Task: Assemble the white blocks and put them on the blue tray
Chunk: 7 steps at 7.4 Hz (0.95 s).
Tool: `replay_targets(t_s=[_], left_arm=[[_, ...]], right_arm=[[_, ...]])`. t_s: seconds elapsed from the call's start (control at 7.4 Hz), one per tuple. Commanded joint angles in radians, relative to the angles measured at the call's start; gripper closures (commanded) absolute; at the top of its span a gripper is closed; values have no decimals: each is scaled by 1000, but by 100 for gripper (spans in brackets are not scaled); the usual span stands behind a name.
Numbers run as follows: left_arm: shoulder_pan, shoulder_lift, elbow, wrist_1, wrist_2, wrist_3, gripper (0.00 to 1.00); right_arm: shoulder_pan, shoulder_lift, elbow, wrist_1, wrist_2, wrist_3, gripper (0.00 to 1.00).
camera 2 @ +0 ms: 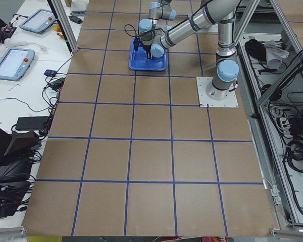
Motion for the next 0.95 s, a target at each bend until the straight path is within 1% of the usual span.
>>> replay_targets(t_s=[0.0, 0.41, 0.54, 0.81], left_arm=[[0, 0, 2, 0, 1, 0, 100], [0, 0, 2, 2, 1, 2, 100], [0, 0, 2, 2, -1, 2, 100], [0, 0, 2, 2, -1, 3, 100]], right_arm=[[2, -1, 0, 2, -5, 58, 72], [9, 0, -2, -4, 0, 52, 72], [15, 0, -2, -1, 2, 55, 60], [20, 3, -2, -2, 3, 57, 31]])
